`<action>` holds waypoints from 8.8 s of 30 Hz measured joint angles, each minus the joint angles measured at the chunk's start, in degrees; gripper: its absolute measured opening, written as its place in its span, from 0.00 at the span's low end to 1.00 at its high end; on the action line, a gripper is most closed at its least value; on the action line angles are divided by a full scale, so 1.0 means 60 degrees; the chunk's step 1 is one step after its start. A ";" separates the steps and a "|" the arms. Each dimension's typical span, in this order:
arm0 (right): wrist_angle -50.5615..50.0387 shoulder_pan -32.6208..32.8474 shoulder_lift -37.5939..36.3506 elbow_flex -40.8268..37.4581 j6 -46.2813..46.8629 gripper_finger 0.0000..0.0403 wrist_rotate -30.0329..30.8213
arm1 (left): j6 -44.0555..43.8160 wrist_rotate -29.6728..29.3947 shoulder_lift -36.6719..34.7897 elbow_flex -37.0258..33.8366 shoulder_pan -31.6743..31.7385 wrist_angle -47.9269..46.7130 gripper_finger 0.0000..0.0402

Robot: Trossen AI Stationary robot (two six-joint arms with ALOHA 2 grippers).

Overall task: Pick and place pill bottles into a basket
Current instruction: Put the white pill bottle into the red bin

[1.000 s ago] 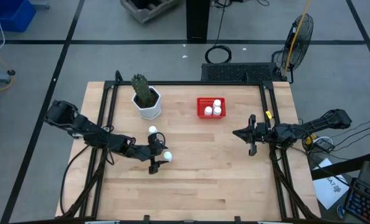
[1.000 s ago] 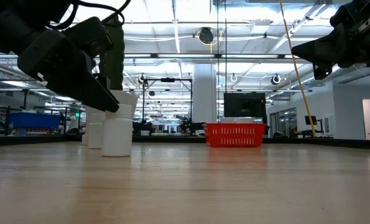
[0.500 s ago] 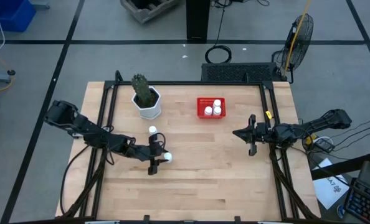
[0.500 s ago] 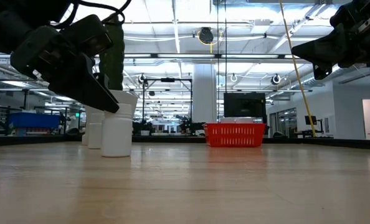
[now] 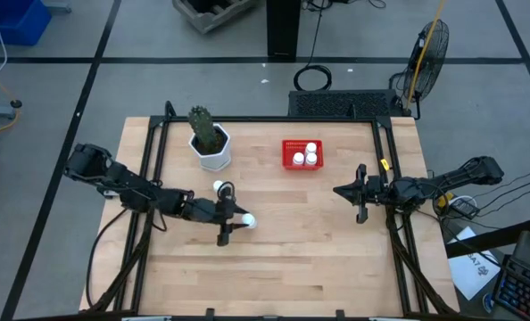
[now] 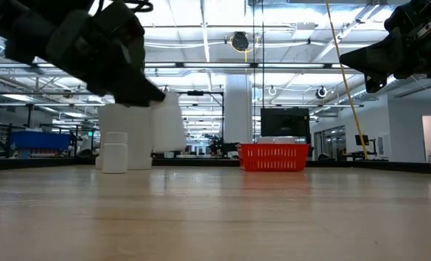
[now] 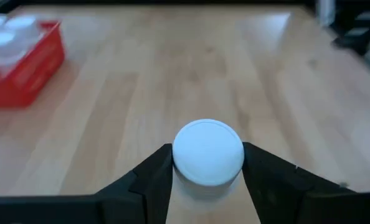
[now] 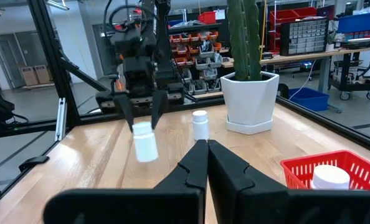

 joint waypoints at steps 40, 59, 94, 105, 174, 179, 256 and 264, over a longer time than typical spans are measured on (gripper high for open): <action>0.0000 0.0000 0.0003 -0.0002 -0.0002 0.01 0.0000 | 0.1291 0.2797 0.2469 0.4582 0.5130 0.1007 0.39; 0.0000 -0.0001 0.0004 -0.0002 0.0001 0.01 0.0000 | 0.2125 0.3808 0.5030 0.8934 0.6927 -0.3180 0.41; 0.0000 0.0001 0.0004 0.0000 0.0001 0.01 0.0000 | 0.3566 0.5523 0.5628 0.9271 0.7180 -0.5734 0.44; 0.0004 0.0003 0.0004 0.0000 0.0000 0.01 0.0000 | 0.3279 0.5783 0.5895 0.9260 0.7331 -0.4907 0.43; 0.0000 -0.0001 0.0004 0.0002 0.0002 0.01 0.0000 | 0.4273 0.6517 0.6258 0.9260 0.8182 -0.6032 0.49; 0.0000 0.0001 0.0004 -0.0002 0.0002 0.01 0.0000 | 0.4258 0.6383 0.6258 0.9260 0.8178 -0.6031 0.45; -0.0001 0.0003 0.0000 0.0001 -0.0002 0.01 0.0000 | -0.2153 0.2030 -0.0049 0.4886 0.2234 -1.2364 0.57; -0.0002 0.0002 0.0002 0.0001 0.0002 0.01 0.0000 | -0.4089 0.0053 -0.1391 0.4069 0.2602 -1.2455 0.57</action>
